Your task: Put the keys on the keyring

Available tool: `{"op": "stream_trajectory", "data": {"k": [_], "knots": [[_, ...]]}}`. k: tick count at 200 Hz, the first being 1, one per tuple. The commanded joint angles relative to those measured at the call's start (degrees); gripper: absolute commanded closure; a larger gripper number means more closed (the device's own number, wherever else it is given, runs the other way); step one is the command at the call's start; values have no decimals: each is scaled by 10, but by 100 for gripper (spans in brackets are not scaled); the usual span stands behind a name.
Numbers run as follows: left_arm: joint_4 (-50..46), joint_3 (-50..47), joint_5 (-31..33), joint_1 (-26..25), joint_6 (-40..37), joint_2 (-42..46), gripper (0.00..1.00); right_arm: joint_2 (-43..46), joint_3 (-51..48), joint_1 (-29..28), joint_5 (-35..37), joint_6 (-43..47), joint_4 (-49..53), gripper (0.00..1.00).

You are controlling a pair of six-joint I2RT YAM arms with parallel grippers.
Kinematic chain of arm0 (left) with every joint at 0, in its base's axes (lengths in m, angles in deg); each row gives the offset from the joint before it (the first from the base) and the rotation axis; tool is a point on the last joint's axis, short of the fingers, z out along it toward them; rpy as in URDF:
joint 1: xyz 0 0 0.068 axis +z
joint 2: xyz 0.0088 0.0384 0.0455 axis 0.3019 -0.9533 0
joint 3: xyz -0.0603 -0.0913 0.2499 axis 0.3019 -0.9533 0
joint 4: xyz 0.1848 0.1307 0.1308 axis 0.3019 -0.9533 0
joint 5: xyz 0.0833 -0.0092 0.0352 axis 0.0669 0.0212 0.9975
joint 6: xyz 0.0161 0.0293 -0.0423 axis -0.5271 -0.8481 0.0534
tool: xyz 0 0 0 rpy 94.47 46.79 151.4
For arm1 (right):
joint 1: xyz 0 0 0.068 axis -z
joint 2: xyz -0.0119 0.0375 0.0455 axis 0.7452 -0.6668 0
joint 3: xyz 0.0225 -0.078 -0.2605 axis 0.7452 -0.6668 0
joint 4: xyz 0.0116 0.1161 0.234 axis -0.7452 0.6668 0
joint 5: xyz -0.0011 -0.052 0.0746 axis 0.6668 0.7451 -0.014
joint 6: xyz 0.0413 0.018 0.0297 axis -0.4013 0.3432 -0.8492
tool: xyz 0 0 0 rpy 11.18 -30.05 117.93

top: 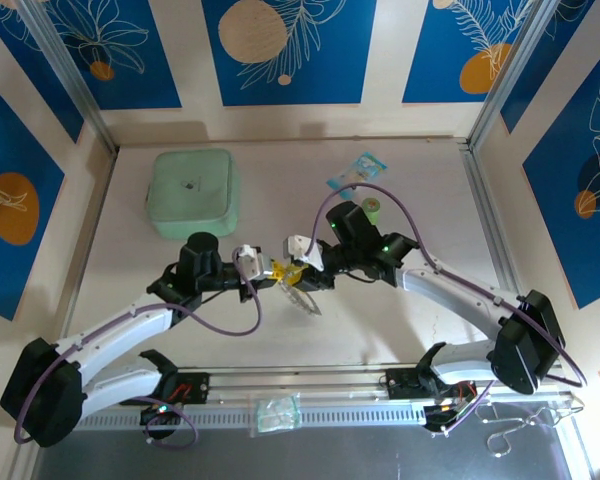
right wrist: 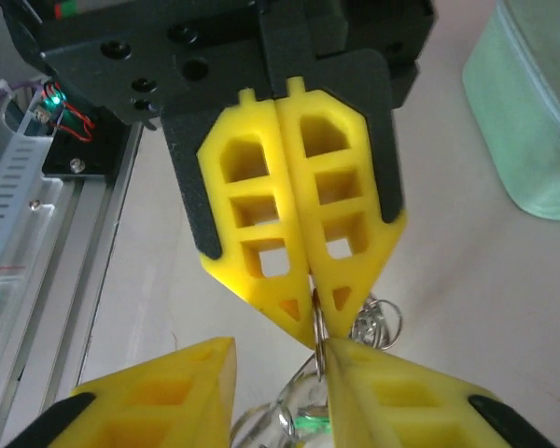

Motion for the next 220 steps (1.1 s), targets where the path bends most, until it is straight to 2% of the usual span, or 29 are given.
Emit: {"op": "stream_trajectory", "data": {"k": [1, 21, 44, 72, 91, 139, 220], "knots": [[140, -30, -6, -4, 101, 6, 100, 44, -23, 27, -42, -27, -37, 66], [189, -54, -2, -3, 150, 15, 100, 72, -53, 38, -41, -27, -57, 66], [185, -60, -17, -4, 160, 27, 100, 89, -68, 45, -44, -45, -79, 66], [249, -80, -20, -4, 197, 18, 100, 83, -78, 45, -65, -60, -101, 66], [277, -88, -11, -4, 209, 6, 100, 73, -81, 39, -53, -57, -114, 66], [237, -68, 13, -4, 213, -2, 100, 87, -100, 16, 29, -32, -158, 68], [278, -67, 23, -4, 245, -24, 100, 82, -99, -4, 46, 7, -153, 66]]}}
